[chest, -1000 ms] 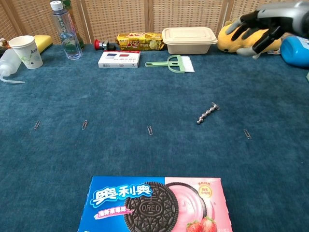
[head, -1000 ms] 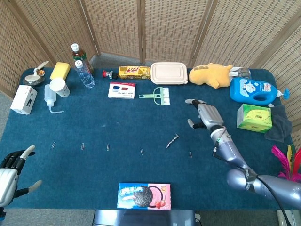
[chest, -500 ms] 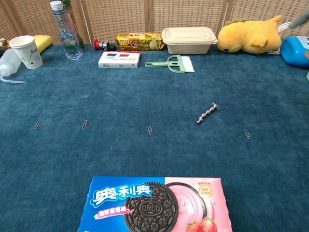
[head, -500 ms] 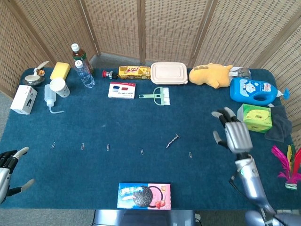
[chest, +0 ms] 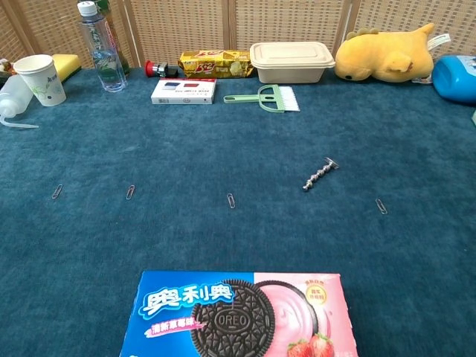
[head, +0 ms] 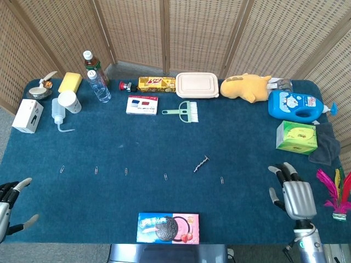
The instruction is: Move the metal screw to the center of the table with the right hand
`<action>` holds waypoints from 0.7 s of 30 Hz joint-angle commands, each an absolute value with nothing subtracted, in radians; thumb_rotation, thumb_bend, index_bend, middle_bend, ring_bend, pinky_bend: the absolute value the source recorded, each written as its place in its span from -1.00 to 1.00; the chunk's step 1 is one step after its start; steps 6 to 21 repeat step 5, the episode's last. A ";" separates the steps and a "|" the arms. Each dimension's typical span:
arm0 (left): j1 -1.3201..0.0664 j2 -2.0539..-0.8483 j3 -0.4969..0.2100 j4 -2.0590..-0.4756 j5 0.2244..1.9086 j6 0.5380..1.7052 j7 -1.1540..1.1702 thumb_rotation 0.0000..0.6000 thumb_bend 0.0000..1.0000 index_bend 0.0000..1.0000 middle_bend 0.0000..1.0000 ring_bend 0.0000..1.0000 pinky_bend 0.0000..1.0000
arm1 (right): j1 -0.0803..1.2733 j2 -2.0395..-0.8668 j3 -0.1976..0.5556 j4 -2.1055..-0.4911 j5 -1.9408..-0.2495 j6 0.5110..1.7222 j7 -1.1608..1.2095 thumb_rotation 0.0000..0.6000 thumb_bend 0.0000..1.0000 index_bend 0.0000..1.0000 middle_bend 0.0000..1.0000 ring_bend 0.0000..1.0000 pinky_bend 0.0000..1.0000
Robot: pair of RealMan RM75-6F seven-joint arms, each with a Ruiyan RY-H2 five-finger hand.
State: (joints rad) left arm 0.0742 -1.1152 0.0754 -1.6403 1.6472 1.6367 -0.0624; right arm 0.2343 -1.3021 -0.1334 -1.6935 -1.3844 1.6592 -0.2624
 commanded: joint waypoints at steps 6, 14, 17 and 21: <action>0.077 -1.114 0.079 -1.653 1.657 1.641 -0.062 1.00 -0.59 -0.71 -0.51 -0.66 -0.73 | 0.190 -1.292 -0.119 -1.683 -1.424 1.680 -0.243 1.00 -0.14 -0.48 -0.52 -0.68 -0.06; 0.077 -1.114 0.079 -1.653 1.657 1.641 -0.062 1.00 -0.59 -0.71 -0.51 -0.66 -0.73 | 0.190 -1.292 -0.119 -1.683 -1.424 1.680 -0.243 1.00 -0.14 -0.48 -0.52 -0.68 -0.06; 0.077 -1.114 0.079 -1.653 1.657 1.641 -0.062 1.00 -0.59 -0.71 -0.51 -0.66 -0.73 | 0.190 -1.292 -0.119 -1.683 -1.424 1.680 -0.243 1.00 -0.14 -0.48 -0.52 -0.68 -0.06; 0.077 -1.114 0.079 -1.653 1.657 1.641 -0.062 1.00 -0.59 -0.71 -0.51 -0.66 -0.73 | 0.190 -1.292 -0.119 -1.683 -1.424 1.680 -0.243 1.00 -0.14 -0.48 -0.52 -0.68 -0.06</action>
